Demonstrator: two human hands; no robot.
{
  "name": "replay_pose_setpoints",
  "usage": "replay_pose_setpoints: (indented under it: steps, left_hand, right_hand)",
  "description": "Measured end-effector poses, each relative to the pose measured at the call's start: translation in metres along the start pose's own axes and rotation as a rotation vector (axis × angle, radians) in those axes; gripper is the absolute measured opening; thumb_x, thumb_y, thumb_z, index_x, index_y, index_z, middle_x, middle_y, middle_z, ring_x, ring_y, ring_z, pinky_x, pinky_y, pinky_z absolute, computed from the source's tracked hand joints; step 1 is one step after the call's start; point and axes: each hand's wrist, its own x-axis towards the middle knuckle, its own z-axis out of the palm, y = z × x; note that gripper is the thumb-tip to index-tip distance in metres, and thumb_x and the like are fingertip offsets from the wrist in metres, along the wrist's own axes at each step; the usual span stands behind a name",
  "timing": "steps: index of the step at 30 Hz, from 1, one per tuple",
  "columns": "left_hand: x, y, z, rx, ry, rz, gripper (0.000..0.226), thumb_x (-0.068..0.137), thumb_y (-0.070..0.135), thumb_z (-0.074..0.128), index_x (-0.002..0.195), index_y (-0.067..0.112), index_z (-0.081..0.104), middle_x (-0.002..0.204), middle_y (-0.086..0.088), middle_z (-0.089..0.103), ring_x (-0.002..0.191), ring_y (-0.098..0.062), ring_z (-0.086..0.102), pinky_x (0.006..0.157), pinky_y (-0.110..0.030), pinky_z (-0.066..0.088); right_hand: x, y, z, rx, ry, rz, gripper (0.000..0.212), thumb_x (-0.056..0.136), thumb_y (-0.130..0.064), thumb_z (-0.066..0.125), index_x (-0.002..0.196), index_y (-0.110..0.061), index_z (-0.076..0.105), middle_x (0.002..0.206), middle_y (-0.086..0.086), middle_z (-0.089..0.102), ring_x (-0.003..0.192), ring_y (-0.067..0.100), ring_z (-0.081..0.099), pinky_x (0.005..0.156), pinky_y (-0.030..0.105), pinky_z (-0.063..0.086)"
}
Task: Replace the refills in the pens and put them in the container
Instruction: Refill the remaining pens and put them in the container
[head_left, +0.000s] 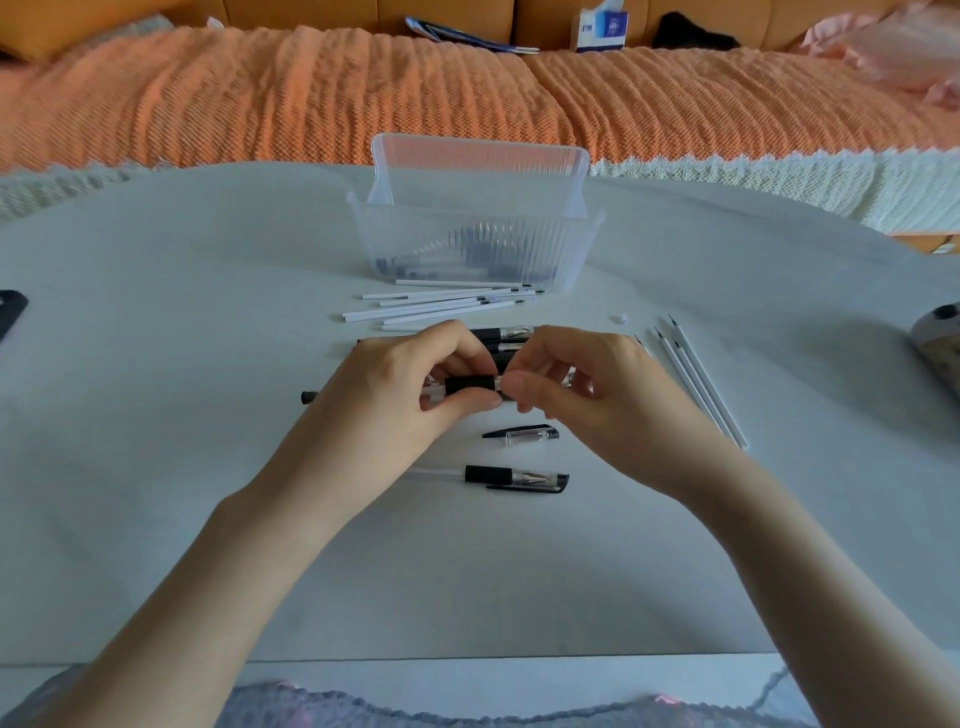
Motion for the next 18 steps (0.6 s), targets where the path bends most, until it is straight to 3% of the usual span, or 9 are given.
replay_pose_setpoints:
  steps: [7, 12, 15, 18]
  left_hand:
    - [0.001, 0.001, 0.001, 0.007, 0.029, 0.012, 0.021, 0.074, 0.029, 0.072, 0.087, 0.014, 0.065, 0.083, 0.017, 0.068, 0.082, 0.006, 0.062, 0.075, -0.01, 0.046]
    - [0.0, -0.005, -0.002, 0.103, 0.05, -0.035, 0.018, 0.076, 0.032, 0.072, 0.092, 0.025, 0.065, 0.087, 0.017, 0.067, 0.082, -0.001, 0.063, 0.074, -0.034, 0.052]
    - [0.0, -0.008, -0.008, 0.106, 0.069, -0.073, 0.015, 0.076, 0.033, 0.072, 0.09, 0.028, 0.067, 0.084, 0.015, 0.068, 0.082, -0.002, 0.063, 0.076, -0.036, 0.052]
    - [0.0, -0.009, -0.011, 0.128, 0.083, -0.075, 0.014, 0.076, 0.035, 0.073, 0.088, 0.031, 0.069, 0.081, 0.018, 0.067, 0.08, 0.003, 0.06, 0.077, -0.028, 0.049]
  right_hand:
    - [0.001, 0.0, -0.001, 0.005, 0.02, 0.019, 0.015, 0.09, -0.027, 0.057, 0.077, -0.025, 0.063, 0.067, -0.007, 0.064, 0.06, 0.008, 0.055, 0.057, 0.016, 0.042]
    - [0.002, 0.004, -0.007, -0.054, 0.054, 0.029, 0.017, 0.088, -0.034, 0.055, 0.077, -0.026, 0.064, 0.069, -0.009, 0.066, 0.064, 0.006, 0.056, 0.059, 0.015, 0.041]
    - [-0.001, 0.009, -0.017, -0.12, -0.06, 0.048, 0.007, 0.08, -0.037, 0.066, 0.081, -0.03, 0.066, 0.077, -0.011, 0.065, 0.068, 0.005, 0.053, 0.061, 0.01, 0.038]
    - [-0.003, 0.014, -0.021, -0.243, -0.18, 0.041, 0.012, 0.075, -0.037, 0.072, 0.085, -0.034, 0.065, 0.082, -0.016, 0.061, 0.072, 0.007, 0.053, 0.064, 0.015, 0.04]
